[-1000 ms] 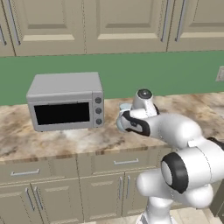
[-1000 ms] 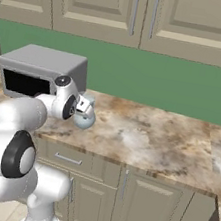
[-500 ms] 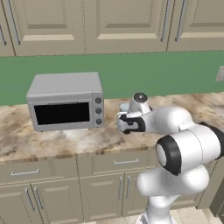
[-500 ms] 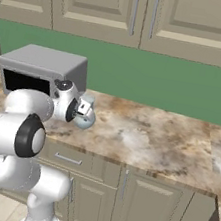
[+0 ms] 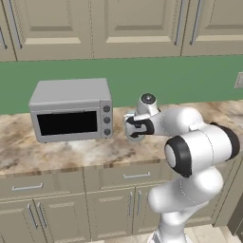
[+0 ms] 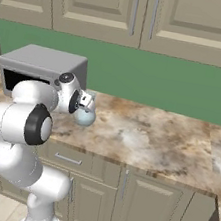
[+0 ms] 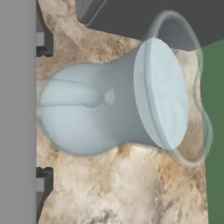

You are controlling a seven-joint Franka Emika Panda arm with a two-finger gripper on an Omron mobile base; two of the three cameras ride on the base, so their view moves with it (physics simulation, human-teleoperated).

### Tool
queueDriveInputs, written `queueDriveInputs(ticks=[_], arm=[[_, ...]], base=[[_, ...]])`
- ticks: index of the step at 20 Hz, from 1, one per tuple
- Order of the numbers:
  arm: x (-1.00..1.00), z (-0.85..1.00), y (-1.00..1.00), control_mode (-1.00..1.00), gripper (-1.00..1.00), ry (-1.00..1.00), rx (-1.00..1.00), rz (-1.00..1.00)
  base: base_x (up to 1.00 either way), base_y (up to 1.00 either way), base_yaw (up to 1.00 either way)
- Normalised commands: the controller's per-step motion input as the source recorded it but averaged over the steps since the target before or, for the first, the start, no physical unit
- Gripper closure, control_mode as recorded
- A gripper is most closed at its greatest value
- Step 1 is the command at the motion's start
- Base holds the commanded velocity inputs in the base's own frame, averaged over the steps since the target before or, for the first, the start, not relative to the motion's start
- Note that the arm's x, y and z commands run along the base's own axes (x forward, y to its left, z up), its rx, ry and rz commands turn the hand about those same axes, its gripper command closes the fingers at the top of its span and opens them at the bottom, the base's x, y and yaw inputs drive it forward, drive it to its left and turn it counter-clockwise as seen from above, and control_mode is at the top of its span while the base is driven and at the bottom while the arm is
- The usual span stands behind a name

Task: Move the jam and bread from the second highest shelf to the top shelf to make space. Then, place the pitcher from the counter on the cleared second highest shelf.

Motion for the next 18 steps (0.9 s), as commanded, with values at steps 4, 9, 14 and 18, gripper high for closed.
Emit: queueDriveInputs(ticks=[4, 9, 14, 18], arm=[[0.18, -0.28, 0.08, -1.00, 1.00, 0.00, 0.00, 0.00], [0.02, -0.38, 0.01, -1.00, 1.00, 0.00, -0.01, -0.01], [0.00, -0.27, 0.00, -1.00, 1.00, 0.00, 0.00, 0.00], [0.00, 0.00, 0.00, -1.00, 1.00, 0.00, 0.00, 0.00]], base=[[0.00, 0.00, 0.00], [0.00, 0.00, 0.00], [0.00, 0.00, 0.00], [0.00, 0.00, 0.00]])
